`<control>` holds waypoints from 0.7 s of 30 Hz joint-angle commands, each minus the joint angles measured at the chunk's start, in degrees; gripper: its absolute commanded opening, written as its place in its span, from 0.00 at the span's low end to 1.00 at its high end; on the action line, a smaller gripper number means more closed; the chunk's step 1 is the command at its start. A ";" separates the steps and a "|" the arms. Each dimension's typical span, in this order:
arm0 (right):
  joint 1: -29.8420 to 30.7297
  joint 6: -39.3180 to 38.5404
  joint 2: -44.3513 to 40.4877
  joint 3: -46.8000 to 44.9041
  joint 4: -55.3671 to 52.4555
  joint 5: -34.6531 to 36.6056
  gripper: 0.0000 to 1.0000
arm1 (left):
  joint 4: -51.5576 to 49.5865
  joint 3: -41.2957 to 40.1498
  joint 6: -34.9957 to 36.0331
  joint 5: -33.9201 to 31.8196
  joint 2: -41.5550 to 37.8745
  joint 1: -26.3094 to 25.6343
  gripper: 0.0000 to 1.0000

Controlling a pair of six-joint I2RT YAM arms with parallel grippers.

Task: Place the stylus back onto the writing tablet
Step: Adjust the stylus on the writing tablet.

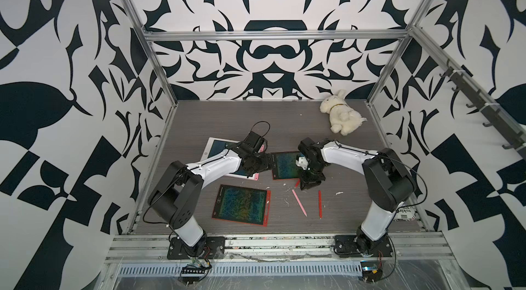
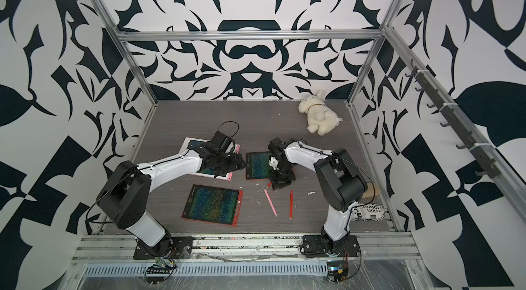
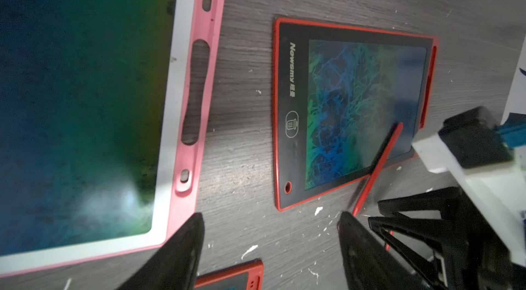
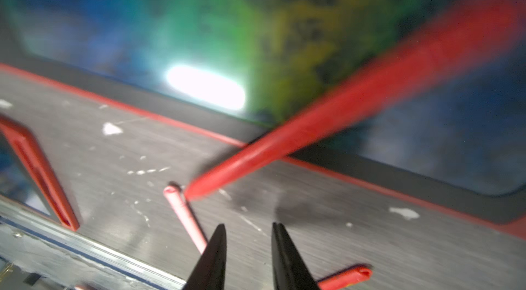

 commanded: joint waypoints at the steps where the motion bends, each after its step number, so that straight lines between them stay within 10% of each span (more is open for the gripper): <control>1: -0.35 2.19 -3.19 2.38 -1.36 4.27 0.39 | -0.36 1.45 1.32 0.38 0.19 -0.28 0.77; 21: -1.59 18.71 -1.55 4.03 -1.12 11.05 0.44 | -2.48 1.25 4.57 -1.03 -1.64 -0.21 0.79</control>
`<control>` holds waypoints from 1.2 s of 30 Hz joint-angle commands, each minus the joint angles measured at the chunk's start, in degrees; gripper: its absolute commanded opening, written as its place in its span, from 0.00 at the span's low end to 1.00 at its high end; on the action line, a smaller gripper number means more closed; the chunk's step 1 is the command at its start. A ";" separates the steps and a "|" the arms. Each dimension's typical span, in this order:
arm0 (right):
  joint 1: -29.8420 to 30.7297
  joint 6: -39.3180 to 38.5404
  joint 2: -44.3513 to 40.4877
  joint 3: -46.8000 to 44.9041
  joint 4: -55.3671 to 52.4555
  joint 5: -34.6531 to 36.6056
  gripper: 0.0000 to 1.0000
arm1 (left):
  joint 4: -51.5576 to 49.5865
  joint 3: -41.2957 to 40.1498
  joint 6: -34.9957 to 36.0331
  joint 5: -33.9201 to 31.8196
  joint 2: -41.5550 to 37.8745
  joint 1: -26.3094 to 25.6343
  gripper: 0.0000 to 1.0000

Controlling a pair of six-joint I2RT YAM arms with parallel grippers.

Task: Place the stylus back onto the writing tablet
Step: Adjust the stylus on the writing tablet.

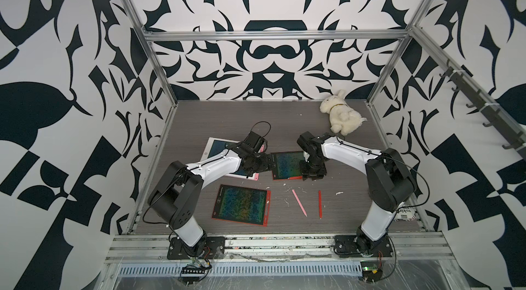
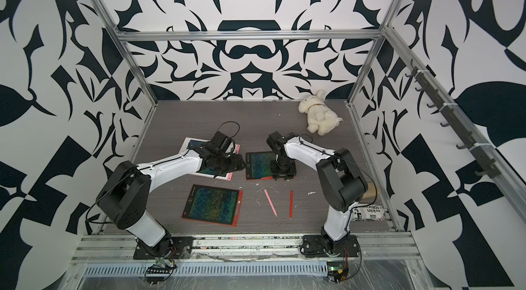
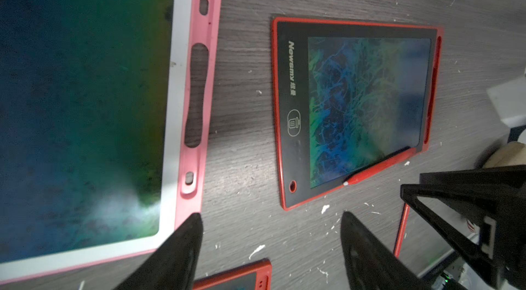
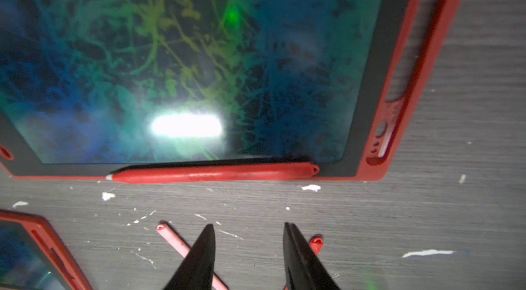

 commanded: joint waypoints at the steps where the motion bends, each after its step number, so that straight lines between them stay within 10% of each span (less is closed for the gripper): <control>1: -1.42 4.52 -2.55 -1.30 2.47 0.40 0.44 | -2.06 1.30 1.60 -0.53 -1.61 -0.20 0.79; 36: -5.51 4.95 6.96 3.84 9.80 -3.90 0.33 | -3.68 1.29 2.74 -1.15 -2.30 -0.15 0.79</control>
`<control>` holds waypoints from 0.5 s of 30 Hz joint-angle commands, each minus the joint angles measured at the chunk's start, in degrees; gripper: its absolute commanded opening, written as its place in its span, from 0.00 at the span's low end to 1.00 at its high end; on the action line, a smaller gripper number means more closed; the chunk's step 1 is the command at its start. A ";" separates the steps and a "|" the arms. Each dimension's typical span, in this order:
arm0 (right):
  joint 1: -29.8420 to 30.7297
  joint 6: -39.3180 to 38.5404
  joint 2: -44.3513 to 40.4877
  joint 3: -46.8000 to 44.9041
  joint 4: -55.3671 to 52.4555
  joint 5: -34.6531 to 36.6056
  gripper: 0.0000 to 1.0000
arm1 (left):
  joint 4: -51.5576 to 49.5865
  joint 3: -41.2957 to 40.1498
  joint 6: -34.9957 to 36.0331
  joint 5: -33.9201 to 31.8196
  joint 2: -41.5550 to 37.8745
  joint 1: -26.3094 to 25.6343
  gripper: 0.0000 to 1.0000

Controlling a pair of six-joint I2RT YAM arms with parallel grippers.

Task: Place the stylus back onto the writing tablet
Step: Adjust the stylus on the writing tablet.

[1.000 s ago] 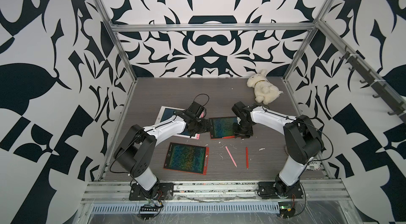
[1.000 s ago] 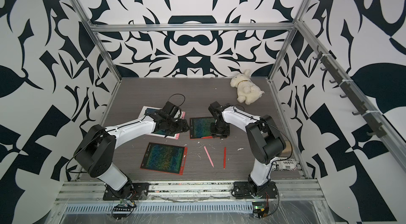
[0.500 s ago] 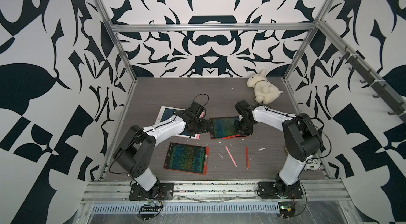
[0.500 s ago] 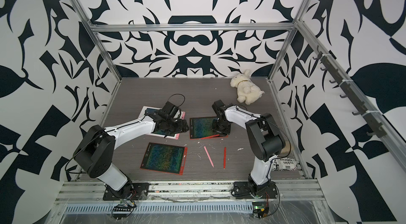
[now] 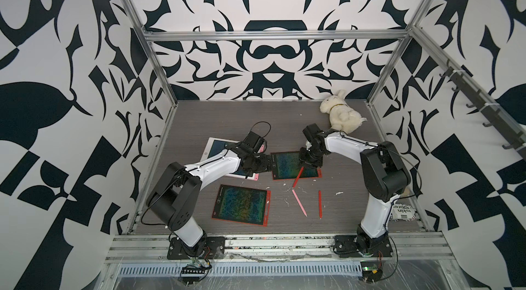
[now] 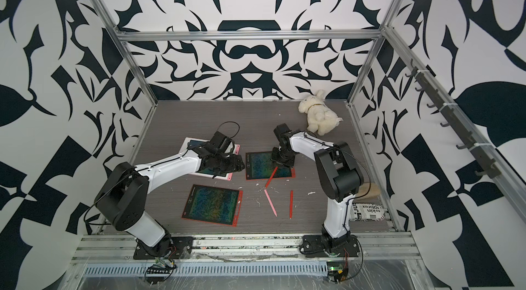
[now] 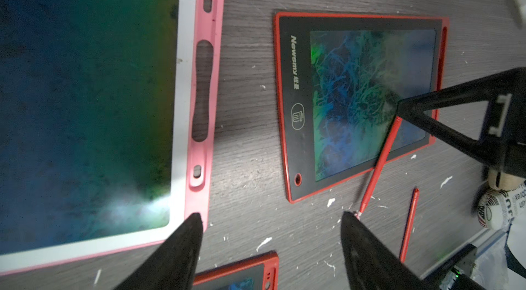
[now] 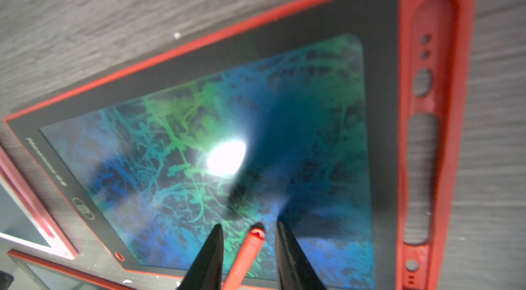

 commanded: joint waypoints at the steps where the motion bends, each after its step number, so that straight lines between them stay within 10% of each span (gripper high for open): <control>1: 1.16 -1.19 1.05 1.47 -4.67 3.10 0.32 | -2.01 1.14 1.00 -0.63 -1.45 -0.17 0.79; 15: 9.06 -0.12 1.50 6.14 -13.65 10.81 0.34 | -1.76 0.65 1.21 -0.79 -1.39 -0.19 0.79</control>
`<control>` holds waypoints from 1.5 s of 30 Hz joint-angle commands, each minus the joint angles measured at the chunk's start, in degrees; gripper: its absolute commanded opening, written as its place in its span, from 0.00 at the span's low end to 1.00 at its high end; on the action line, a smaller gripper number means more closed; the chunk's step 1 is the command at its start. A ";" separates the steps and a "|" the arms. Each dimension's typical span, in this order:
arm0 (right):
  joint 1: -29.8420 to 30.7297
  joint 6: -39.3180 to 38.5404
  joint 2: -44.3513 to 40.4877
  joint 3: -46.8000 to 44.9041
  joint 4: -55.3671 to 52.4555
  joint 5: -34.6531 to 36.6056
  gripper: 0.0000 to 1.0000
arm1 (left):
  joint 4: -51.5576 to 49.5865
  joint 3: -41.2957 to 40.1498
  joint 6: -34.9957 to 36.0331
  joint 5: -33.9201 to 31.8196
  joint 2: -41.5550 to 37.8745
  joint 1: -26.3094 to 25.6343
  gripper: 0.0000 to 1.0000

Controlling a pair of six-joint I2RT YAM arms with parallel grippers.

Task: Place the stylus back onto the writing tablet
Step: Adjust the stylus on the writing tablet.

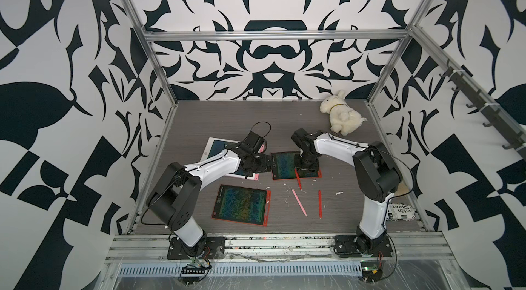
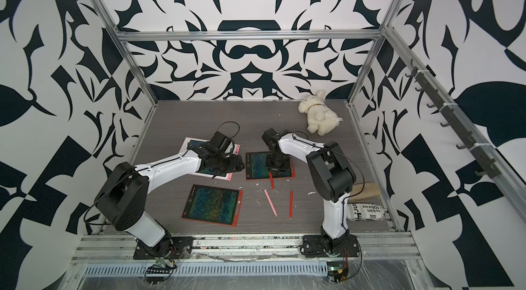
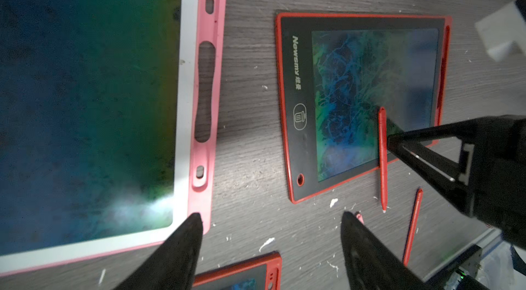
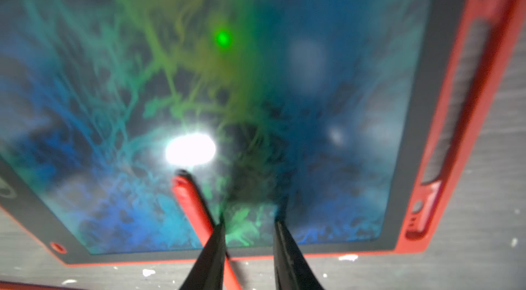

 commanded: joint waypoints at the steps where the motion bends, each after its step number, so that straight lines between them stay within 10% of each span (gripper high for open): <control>1: 1.30 0.23 -0.46 2.45 -3.58 2.77 0.34 | -1.78 0.65 0.82 -0.51 -1.43 -0.19 0.79; 24: 1.78 -4.27 -1.61 2.22 -4.84 6.12 0.42 | -2.06 0.04 1.01 -0.65 -1.99 -0.21 0.79; 45: 5.05 -25.62 -4.96 0.56 -3.97 1.45 0.69 | 0.65 -3.88 -0.97 -7.32 -9.62 -0.13 0.83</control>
